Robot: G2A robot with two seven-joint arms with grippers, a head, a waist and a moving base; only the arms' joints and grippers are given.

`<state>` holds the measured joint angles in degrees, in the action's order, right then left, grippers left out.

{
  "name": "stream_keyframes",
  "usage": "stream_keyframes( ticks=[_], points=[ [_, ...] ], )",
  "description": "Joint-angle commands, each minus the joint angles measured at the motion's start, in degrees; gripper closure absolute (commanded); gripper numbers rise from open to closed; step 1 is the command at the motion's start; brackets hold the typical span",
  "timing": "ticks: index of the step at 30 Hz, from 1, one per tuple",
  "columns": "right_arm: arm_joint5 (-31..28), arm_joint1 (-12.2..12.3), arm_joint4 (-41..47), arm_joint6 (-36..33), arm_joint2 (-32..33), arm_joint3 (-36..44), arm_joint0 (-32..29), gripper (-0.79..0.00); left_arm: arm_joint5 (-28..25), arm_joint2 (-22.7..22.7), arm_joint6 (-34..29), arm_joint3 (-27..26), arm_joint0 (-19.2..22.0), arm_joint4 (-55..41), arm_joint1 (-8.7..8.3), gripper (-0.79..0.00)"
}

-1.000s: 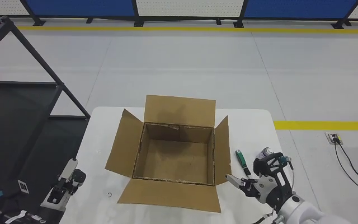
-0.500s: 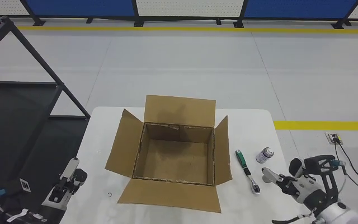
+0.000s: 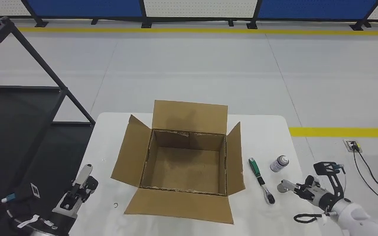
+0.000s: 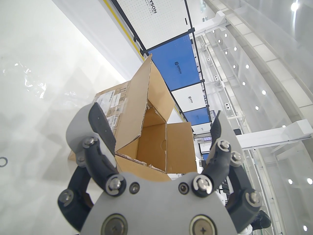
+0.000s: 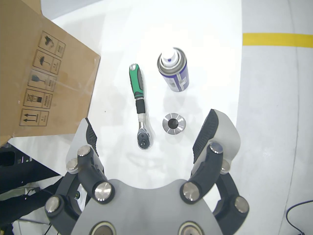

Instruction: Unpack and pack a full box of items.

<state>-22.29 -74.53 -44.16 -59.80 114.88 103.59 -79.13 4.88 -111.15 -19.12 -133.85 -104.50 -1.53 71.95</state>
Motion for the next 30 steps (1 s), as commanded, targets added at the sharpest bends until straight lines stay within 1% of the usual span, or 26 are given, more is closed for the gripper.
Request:
stream_keyframes(
  ticks=[1,6,13,14,18,19,22,26,30],
  points=[
    [-0.6,0.3,0.2,-0.9,-0.1,-2.0,0.4,-0.785,0.4,0.3,0.1,-0.3,0.1,0.4,-0.01,-0.785],
    [-0.6,0.3,0.2,-0.9,-0.1,-2.0,0.4,-0.785,1.4,1.6,-0.6,-0.8,1.1,1.2,-0.13,-0.785],
    [-0.6,0.3,0.2,-0.9,-0.1,-2.0,0.4,-0.785,1.2,2.2,-0.4,-0.6,1.3,1.3,-0.12,-0.785],
    [-0.6,0.3,0.1,0.1,-0.7,-1.6,0.0,-0.785,1.1,2.5,-0.4,-0.6,1.3,1.4,-0.12,-0.785],
    [1.2,0.6,-5.8,2.8,-3.2,-0.4,-1.1,-0.785,0.4,2.9,0.5,-0.4,1.1,1.0,-0.05,-0.785],
    [2.6,0.7,-7.8,3.2,-4.0,-0.9,-0.8,-0.785,-0.1,2.8,0.9,-0.2,0.8,0.5,0.00,-0.785],
    [3.5,1.0,-10.2,3.1,-5.5,-2.4,0.1,-0.785,-0.8,2.4,1.6,0.1,0.3,-0.3,0.08,-0.785],
    [2.5,1.6,-11.8,1.9,-7.1,-6.6,2.7,-0.785,-1.7,2.1,3.0,0.2,-0.3,-1.1,0.22,-0.785],
    [2.3,2.1,-11.9,1.7,-8.3,-11.4,5.5,-0.785,-1.7,2.1,3.1,0.2,-0.3,-1.2,0.23,-0.785]
  ],
)
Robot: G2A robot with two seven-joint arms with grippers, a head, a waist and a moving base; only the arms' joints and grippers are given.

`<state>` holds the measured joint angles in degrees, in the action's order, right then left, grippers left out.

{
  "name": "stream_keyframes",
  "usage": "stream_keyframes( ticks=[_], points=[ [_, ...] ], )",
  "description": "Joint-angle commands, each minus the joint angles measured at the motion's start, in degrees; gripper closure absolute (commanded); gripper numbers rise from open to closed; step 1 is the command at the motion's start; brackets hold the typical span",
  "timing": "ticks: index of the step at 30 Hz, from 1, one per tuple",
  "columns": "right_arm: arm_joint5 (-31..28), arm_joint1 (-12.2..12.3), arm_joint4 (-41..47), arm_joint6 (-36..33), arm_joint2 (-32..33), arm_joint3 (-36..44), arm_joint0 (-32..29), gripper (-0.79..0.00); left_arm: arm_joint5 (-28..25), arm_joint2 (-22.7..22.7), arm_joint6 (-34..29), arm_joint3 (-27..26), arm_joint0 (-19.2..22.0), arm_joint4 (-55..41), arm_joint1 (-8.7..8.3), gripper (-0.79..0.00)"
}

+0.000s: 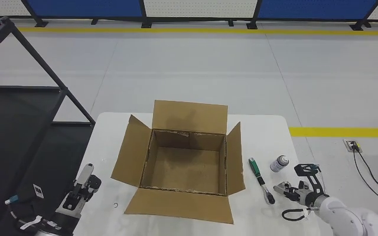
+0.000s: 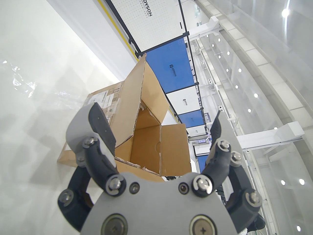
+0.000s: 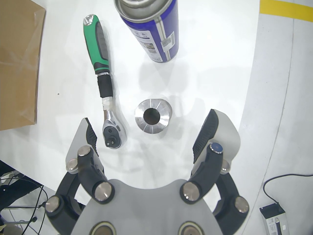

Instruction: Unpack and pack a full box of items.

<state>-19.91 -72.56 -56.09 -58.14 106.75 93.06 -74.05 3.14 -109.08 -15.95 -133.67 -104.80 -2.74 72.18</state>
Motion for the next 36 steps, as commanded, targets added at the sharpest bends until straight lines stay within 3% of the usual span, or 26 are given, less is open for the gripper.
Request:
stream_keyframes(
  ticks=[1,3,4,5,6,7,9,26,29,36],
  points=[
    [-0.2,0.2,0.1,0.1,-0.3,-1.5,0.8,-0.785,0.0,0.0,0.0,0.0,0.0,0.0,0.00,-0.785],
    [-0.1,0.5,-0.2,0.3,-0.6,-2.7,1.4,-0.785,0.0,0.0,0.0,0.0,0.0,0.0,0.00,-0.785],
    [0.0,0.6,-0.4,0.3,-0.7,-3.1,1.6,-0.742,0.0,0.0,0.0,0.0,0.0,0.0,0.00,-0.785],
    [0.1,0.7,-0.6,0.5,-0.8,-3.5,1.8,-0.622,0.0,0.0,0.0,0.0,0.0,0.0,0.00,-0.785],
    [0.2,0.8,-0.9,0.6,-0.9,-3.9,2.0,-0.360,0.0,0.0,0.0,0.0,0.0,0.0,0.00,-0.785],
    [0.2,0.9,-0.9,0.7,-0.9,-4.2,2.1,-0.203,0.0,0.0,0.0,0.0,0.0,0.0,0.00,-0.785],
    [0.1,1.1,-0.6,1.0,-1.1,-4.0,1.8,-0.015,0.0,0.0,0.0,0.0,0.0,0.0,0.00,-0.785],
    [-0.5,2.7,2.6,2.2,-1.1,0.9,-1.0,0.000,0.0,0.0,0.0,0.0,0.0,0.0,0.00,-0.785],
    [-1.3,3.0,4.4,2.6,0.4,7.0,-3.3,0.000,0.0,0.0,0.0,0.0,0.0,0.0,0.00,-0.785],
    [-1.1,3.3,9.3,2.2,3.2,30.8,-12.9,0.000,0.0,0.0,0.0,0.0,0.0,0.0,0.00,-0.785]
  ],
)
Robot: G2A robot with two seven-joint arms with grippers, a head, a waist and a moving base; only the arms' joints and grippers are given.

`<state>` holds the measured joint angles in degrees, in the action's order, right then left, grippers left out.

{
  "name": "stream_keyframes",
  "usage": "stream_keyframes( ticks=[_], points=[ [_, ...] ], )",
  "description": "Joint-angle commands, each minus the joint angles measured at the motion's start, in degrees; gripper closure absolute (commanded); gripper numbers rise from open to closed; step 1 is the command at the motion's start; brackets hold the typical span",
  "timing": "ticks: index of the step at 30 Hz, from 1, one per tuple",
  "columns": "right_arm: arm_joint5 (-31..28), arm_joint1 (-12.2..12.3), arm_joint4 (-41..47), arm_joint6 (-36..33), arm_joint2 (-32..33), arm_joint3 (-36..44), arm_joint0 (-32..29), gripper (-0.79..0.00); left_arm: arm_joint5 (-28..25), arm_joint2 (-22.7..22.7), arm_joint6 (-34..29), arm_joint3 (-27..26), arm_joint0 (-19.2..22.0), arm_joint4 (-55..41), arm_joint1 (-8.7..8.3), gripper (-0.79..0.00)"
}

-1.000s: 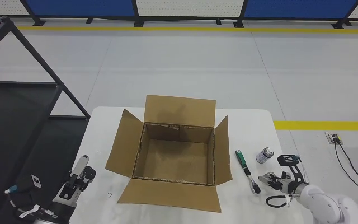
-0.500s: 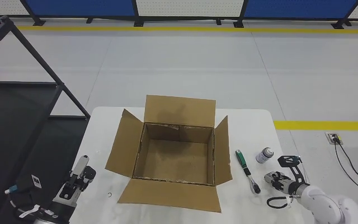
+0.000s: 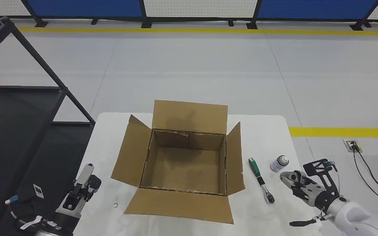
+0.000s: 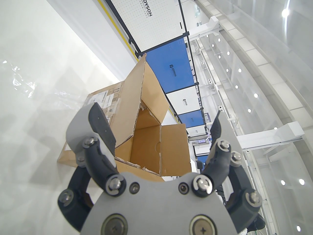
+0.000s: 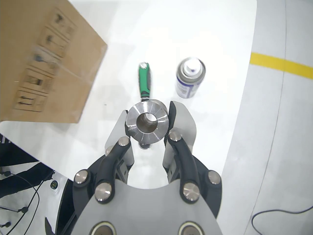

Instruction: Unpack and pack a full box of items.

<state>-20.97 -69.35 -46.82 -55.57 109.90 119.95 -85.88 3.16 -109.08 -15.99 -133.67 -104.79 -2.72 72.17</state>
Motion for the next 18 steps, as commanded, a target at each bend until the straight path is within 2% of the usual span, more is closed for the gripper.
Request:
stream_keyframes(
  ticks=[1,5,12,18],
  points=[
    [0.5,0.1,-0.2,-0.8,0.2,6.5,-2.0,0.000,0.0,0.0,0.0,0.0,0.0,0.0,0.00,-0.785],
    [1.4,0.3,1.6,-2.0,-0.6,14.7,-3.5,0.000,0.0,0.0,0.0,0.0,0.0,0.0,0.00,-0.785],
    [0.8,1.4,4.2,-7.1,-6.6,14.7,3.7,0.000,0.0,0.0,0.0,0.0,0.0,0.0,0.00,-0.785],
    [1.0,1.5,4.3,-7.6,-6.9,14.7,4.2,0.000,0.0,0.0,0.0,0.0,0.0,0.0,0.00,-0.785]
  ],
)
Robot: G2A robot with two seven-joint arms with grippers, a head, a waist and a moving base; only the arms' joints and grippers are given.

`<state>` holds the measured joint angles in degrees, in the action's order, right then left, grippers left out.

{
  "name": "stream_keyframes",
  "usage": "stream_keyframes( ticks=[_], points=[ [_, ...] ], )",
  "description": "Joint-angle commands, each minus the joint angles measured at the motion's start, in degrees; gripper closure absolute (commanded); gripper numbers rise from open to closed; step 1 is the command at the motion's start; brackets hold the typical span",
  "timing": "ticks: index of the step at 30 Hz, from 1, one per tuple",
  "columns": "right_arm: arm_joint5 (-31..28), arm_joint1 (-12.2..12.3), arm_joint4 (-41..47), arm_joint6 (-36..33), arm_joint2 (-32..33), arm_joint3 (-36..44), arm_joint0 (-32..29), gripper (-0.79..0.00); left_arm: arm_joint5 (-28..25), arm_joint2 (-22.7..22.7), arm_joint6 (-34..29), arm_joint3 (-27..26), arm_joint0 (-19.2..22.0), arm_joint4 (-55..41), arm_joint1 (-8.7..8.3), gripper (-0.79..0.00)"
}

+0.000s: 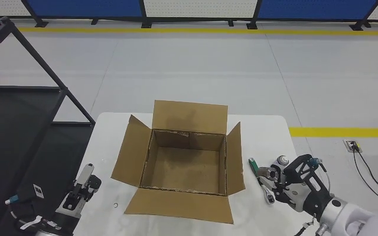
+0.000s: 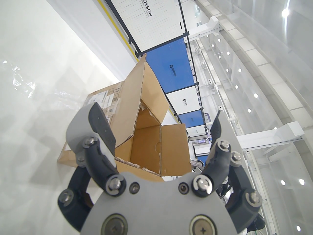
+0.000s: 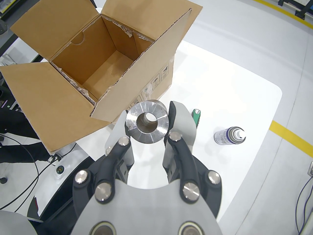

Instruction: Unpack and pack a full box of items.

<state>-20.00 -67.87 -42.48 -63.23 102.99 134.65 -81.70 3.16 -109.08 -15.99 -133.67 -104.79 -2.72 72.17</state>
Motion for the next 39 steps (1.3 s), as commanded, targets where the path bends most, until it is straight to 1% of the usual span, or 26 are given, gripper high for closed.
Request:
stream_keyframes(
  ticks=[1,11,13,16,20,23,26,29,31,34,37,39],
  points=[
    [0.0,0.0,0.0,0.0,0.0,0.0,0.0,0.000,0.0,0.0,0.0,0.0,0.0,0.0,0.00,-0.785],
    [0.0,0.0,0.0,0.0,0.0,0.0,0.0,0.000,0.0,0.0,0.0,0.0,0.0,0.0,0.00,-0.785],
    [-0.8,0.1,-0.1,1.8,-1.7,0.0,-0.4,0.000,0.0,0.0,0.0,0.0,0.0,0.0,0.00,-0.785],
    [-1.6,0.2,-2.1,5.4,-4.8,0.0,1.8,0.000,-0.1,-0.1,-0.1,-0.1,0.3,0.0,-0.02,-0.785],
    [-4.2,0.3,-5.1,9.9,-11.1,0.0,7.8,0.000,-0.1,-2.1,1.4,-1.0,-0.7,-1.4,0.13,-0.785],
    [-4.4,0.2,-7.7,10.3,-18.0,0.0,13.2,0.000,-1.2,-3.8,2.7,-1.0,-2.4,-3.2,0.36,-0.785],
    [-1.8,0.0,-10.3,6.5,-25.5,0.0,18.6,0.000,-2.4,-5.1,3.9,-0.9,-4.5,-4.3,0.63,-0.785],
    [3.2,-0.6,-11.7,1.7,-33.2,-0.1,23.6,0.000,-3.6,-6.0,5.7,-0.5,-6.5,-5.4,0.96,-0.785],
    [6.4,-1.2,-13.9,-0.7,-38.0,-2.6,27.6,0.000,-4.4,-6.6,6.6,-0.2,-7.7,-6.3,1.18,-0.785],
    [10.8,-2.5,-16.5,-2.0,-45.3,-8.6,34.6,0.000,-5.6,-7.6,7.4,0.1,-9.1,-7.5,1.44,-0.785],
    [14.2,-4.2,-15.2,-4.9,-51.7,-16.0,41.4,0.000,-6.3,-8.1,7.5,0.0,-9.9,-8.0,1.62,-0.785],
    [16.7,-5.4,-13.6,-4.6,-54.6,-21.4,45.5,0.000,-6.4,-8.1,7.4,-0.1,-10.2,-8.2,1.70,-0.785]
  ],
)
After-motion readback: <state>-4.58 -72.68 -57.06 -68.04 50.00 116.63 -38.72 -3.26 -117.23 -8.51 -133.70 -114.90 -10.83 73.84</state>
